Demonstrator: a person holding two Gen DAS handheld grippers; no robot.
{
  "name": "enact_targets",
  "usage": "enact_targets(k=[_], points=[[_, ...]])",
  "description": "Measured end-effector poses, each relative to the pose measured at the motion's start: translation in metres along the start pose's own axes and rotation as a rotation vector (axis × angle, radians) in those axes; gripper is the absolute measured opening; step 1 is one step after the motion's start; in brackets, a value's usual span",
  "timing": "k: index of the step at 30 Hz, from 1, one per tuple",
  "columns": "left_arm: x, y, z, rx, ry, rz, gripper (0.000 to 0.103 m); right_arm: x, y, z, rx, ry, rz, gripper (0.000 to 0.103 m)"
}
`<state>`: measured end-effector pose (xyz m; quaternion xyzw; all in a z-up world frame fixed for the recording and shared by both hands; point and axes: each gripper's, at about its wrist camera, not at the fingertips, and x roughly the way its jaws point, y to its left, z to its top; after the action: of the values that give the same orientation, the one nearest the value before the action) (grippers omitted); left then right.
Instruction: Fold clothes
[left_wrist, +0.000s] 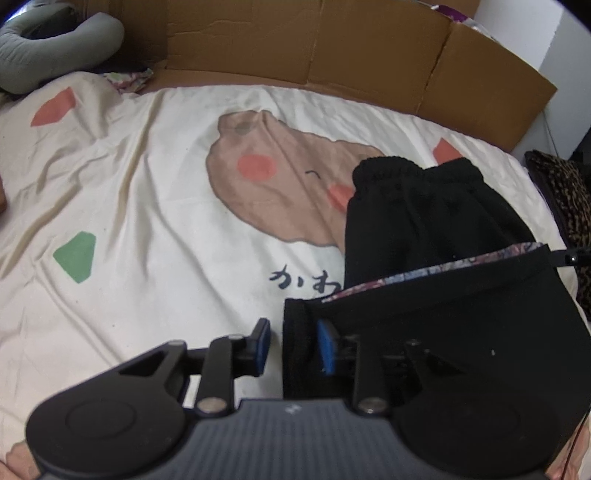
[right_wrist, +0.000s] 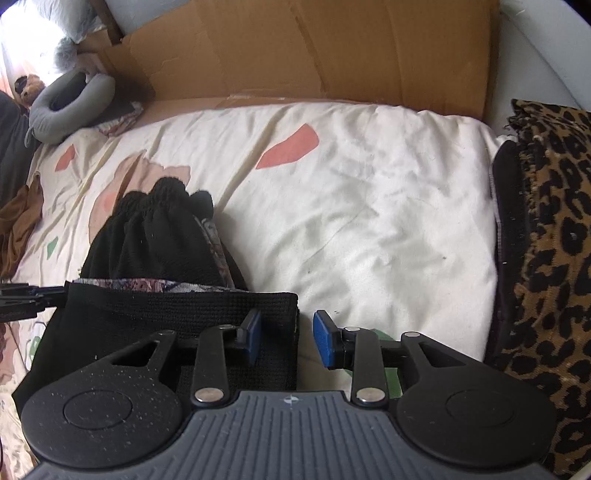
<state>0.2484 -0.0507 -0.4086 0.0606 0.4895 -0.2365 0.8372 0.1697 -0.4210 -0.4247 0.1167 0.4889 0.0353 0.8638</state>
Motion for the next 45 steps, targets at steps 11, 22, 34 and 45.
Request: enact_targets(k=[11, 22, 34, 45], points=[[0.006, -0.006, 0.002, 0.017, 0.009, -0.007, 0.027, 0.027, 0.01, -0.004, -0.043, 0.058, -0.028, 0.037], [-0.003, -0.008, 0.001, -0.009, -0.022, -0.019, 0.007, 0.028, 0.015, -0.005, -0.062, 0.041, 0.011, 0.01], [-0.055, -0.004, 0.009, -0.047, -0.143, 0.003, 0.006, -0.042, 0.006, 0.0, -0.018, -0.132, -0.002, 0.009], [-0.081, -0.009, 0.044, -0.007, -0.279, 0.049, 0.005, -0.062, 0.017, 0.024, -0.042, -0.229, -0.024, 0.008]])
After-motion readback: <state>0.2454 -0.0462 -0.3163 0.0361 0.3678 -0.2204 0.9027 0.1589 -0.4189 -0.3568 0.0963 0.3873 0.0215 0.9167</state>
